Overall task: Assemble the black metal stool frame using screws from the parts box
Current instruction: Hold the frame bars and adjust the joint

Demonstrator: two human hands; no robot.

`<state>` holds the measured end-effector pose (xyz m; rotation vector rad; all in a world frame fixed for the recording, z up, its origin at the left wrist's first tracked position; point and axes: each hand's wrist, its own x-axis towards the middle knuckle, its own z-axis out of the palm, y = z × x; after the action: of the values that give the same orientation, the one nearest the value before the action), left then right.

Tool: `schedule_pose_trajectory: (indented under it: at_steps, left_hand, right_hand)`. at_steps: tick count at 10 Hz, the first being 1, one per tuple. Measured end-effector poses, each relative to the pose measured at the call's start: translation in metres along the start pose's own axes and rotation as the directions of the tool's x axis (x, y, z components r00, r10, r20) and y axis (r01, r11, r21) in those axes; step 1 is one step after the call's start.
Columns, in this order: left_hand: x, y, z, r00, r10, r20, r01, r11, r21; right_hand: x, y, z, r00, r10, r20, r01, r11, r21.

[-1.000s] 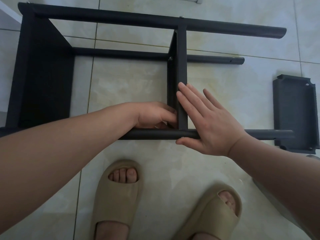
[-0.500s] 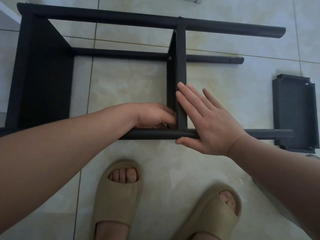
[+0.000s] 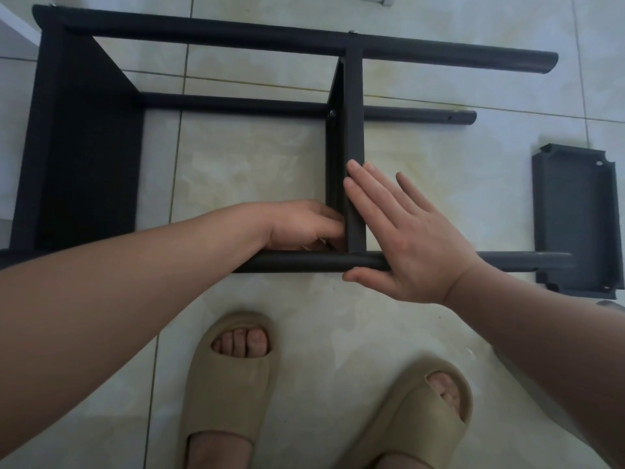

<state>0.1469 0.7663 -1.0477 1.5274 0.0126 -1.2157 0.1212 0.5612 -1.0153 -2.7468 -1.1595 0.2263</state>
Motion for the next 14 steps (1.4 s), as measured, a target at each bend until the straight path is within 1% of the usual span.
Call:
schedule_pose_trajectory:
  at_steps: [1,3,4,5,6,7,9,10,11,12,14]
  left_hand:
    - [-0.0026,0.0019,0.0022,1.0,-0.013,-0.023,0.013,1.0,0.007]
    - [-0.0012,0.0009,0.0009,1.0,-0.005,0.026,0.009,0.989,-0.15]
    - [0.0015,0.0001,0.0007,1.0,-0.01,0.018,0.013,0.984,-0.18]
    - [0.003,-0.0012,0.0009,1.0,-0.012,0.012,0.012,0.998,-0.059]
    - [0.0014,-0.0009,0.0013,1.0,-0.014,0.021,0.015,0.999,-0.046]
    - [0.0008,-0.0013,0.0006,1.0,-0.019,-0.004,0.018,0.996,-0.087]
    - [0.001,0.0001,-0.0004,0.998,0.008,0.056,0.004,0.977,-0.213]
    - [0.0026,-0.0021,-0.0015,0.999,-0.002,0.043,0.008,0.99,-0.139]
    - [0.0015,-0.002,-0.0008,1.0,0.0,0.008,0.0,1.0,-0.012]
    - [0.0009,-0.0021,-0.0012,1.0,-0.004,0.006,0.005,0.997,-0.078]
    - [-0.0002,0.0004,-0.0024,0.997,0.031,0.076,-0.011,0.966,-0.257]
  right_hand:
    - [0.0002,-0.0002,-0.0008,1.0,-0.001,0.001,0.001,1.0,-0.001]
    - [0.0002,-0.0004,-0.0014,1.0,0.0,0.003,0.0,1.0,-0.005]
    - [0.0001,-0.0007,-0.0015,1.0,-0.001,-0.001,0.001,1.0,-0.006]
    - [0.0001,-0.0009,-0.0018,1.0,-0.001,0.0,0.001,1.0,-0.001]
    - [0.0001,-0.0008,-0.0023,1.0,-0.001,0.002,0.001,1.0,-0.005]
    - [0.0,-0.001,-0.0024,1.0,0.001,0.006,-0.001,1.0,-0.008]
    - [0.0003,-0.0011,-0.0017,1.0,0.003,0.006,-0.003,1.0,-0.009]
    - [0.0002,-0.0008,-0.0011,1.0,0.001,0.001,-0.001,1.0,-0.009]
    - [0.0002,-0.0007,-0.0007,1.0,0.0,-0.003,0.0,1.0,-0.01]
    - [0.0001,-0.0005,-0.0006,1.0,-0.001,-0.007,0.001,1.0,-0.01]
    - [0.0001,-0.0002,-0.0004,1.0,0.001,-0.002,-0.001,1.0,-0.009]
